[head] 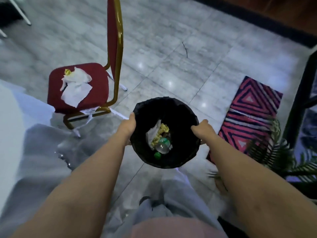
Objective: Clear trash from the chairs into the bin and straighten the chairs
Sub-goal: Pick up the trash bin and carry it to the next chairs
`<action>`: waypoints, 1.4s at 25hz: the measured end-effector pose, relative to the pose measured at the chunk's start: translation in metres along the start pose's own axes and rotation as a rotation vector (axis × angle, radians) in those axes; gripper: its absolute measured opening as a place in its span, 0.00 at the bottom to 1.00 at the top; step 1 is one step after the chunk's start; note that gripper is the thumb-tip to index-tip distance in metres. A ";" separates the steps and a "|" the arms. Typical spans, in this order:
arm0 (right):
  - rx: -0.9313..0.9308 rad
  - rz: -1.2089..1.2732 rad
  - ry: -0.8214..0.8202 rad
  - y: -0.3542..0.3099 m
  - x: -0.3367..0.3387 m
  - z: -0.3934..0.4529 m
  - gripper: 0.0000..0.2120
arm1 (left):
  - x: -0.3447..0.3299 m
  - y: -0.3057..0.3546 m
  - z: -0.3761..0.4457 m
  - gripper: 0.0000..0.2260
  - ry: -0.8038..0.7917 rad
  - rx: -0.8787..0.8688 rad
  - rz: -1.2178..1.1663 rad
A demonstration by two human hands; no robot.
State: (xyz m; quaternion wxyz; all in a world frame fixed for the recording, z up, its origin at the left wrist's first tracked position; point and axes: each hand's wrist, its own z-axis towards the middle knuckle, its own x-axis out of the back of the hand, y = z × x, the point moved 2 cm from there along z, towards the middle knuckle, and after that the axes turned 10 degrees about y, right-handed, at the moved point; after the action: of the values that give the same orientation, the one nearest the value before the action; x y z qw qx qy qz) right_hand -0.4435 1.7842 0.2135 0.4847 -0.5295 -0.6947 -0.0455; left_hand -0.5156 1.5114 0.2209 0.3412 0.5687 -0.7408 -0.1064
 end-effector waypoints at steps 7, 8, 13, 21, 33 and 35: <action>0.046 -0.040 -0.046 -0.081 0.064 0.147 0.28 | -0.063 0.141 0.062 0.31 0.046 0.051 0.025; 0.054 -0.050 -0.045 -0.095 0.075 0.168 0.27 | -0.072 0.162 0.072 0.31 0.047 0.045 0.009; 0.068 -0.103 -0.009 -0.157 0.106 0.257 0.26 | -0.101 0.256 0.120 0.31 0.095 0.035 0.033; 0.061 -0.102 0.000 -0.284 0.129 0.392 0.23 | -0.113 0.408 0.225 0.30 0.070 0.066 -0.008; 0.192 -0.178 -0.074 -0.494 0.124 0.580 0.29 | -0.092 0.601 0.358 0.27 0.182 0.141 -0.129; 0.233 -0.204 -0.107 -0.536 0.116 0.617 0.31 | -0.085 0.630 0.381 0.27 0.209 0.167 -0.184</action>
State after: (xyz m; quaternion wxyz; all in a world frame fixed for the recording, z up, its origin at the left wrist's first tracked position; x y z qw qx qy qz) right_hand -1.2436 1.9871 0.2136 0.4982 -0.3980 -0.7702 0.0146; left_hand -1.2295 1.7091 0.2480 0.3565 0.6685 -0.6525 -0.0154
